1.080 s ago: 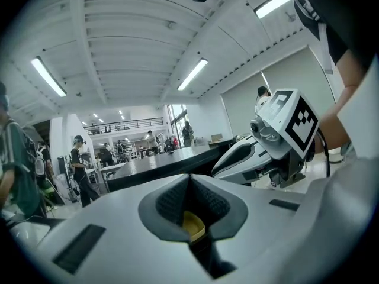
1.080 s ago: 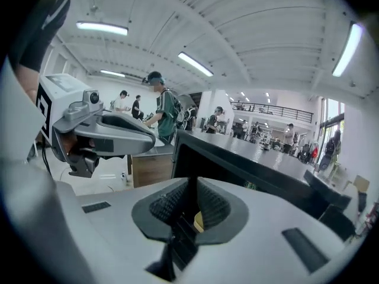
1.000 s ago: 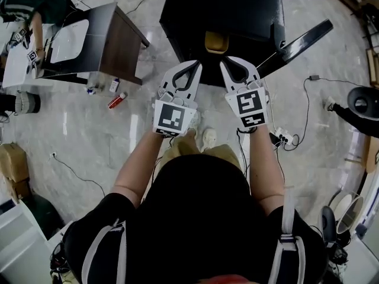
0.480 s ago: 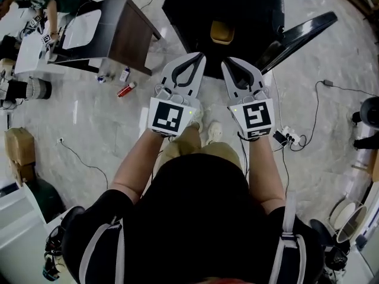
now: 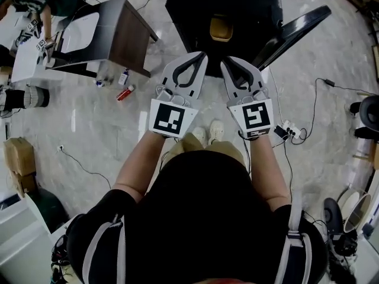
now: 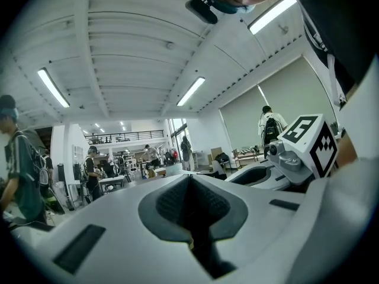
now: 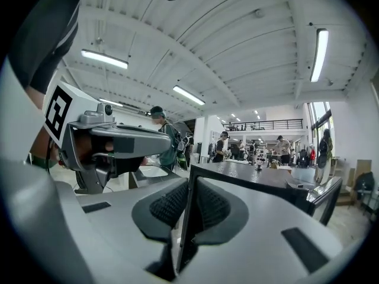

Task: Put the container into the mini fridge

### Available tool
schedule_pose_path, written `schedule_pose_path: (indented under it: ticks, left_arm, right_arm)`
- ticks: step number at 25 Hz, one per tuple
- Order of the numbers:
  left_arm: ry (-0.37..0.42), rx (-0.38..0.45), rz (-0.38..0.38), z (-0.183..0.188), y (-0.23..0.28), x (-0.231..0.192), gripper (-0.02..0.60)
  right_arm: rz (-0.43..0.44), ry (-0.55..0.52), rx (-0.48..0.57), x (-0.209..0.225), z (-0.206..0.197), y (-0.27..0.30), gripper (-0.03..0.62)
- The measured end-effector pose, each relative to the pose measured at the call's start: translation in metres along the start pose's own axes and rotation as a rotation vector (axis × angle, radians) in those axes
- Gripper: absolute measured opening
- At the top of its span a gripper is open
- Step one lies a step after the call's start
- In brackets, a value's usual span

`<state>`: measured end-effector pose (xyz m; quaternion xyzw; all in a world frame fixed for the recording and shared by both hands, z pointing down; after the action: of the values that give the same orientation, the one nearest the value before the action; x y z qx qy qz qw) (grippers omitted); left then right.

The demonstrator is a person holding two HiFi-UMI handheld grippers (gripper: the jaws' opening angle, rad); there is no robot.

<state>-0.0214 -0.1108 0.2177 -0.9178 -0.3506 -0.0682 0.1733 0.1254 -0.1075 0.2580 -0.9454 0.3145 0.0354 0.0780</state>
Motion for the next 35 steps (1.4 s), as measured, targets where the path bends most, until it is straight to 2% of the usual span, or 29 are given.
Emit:
schedule_pose_path:
  ticks: [4, 8, 16, 21, 32, 35]
  left_arm:
    - [-0.036, 0.036, -0.007, 0.013, -0.017, -0.010, 0.025]
    - [-0.026, 0.051, -0.027, 0.020, -0.036, -0.018, 0.024]
    - [-0.021, 0.065, -0.040, 0.032, -0.073, -0.031, 0.023]
    - [-0.009, 0.095, -0.062, 0.047, -0.093, -0.034, 0.023]
    - [0.023, 0.095, -0.098, 0.056, -0.130, -0.029, 0.025]
    - [0.013, 0.100, -0.100, 0.057, -0.133, -0.028, 0.023]
  right_arm:
    - [-0.057, -0.038, 0.022, -0.020, 0.016, -0.004, 0.041]
    - [-0.072, -0.064, 0.086, -0.040, 0.031, -0.002, 0.037]
    - [-0.079, -0.092, 0.083, -0.080, 0.055, 0.003, 0.037]
    - [-0.125, -0.137, 0.144, -0.106, 0.078, -0.008, 0.037]
    - [-0.162, -0.167, 0.112, -0.154, 0.079, -0.024, 0.037]
    - [-0.170, -0.156, 0.141, -0.161, 0.081, -0.024, 0.037]
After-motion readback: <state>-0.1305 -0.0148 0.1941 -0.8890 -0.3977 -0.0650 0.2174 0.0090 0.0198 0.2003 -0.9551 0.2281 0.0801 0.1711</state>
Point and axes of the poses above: the fingertips, and each gripper's own axes: y forward along the fingers, x to its right, z out of its top, the point moved 9 cm from there along -y, backward along the fingers, and after that the axes turned 15 degrees about x, right-handed, at the moved point
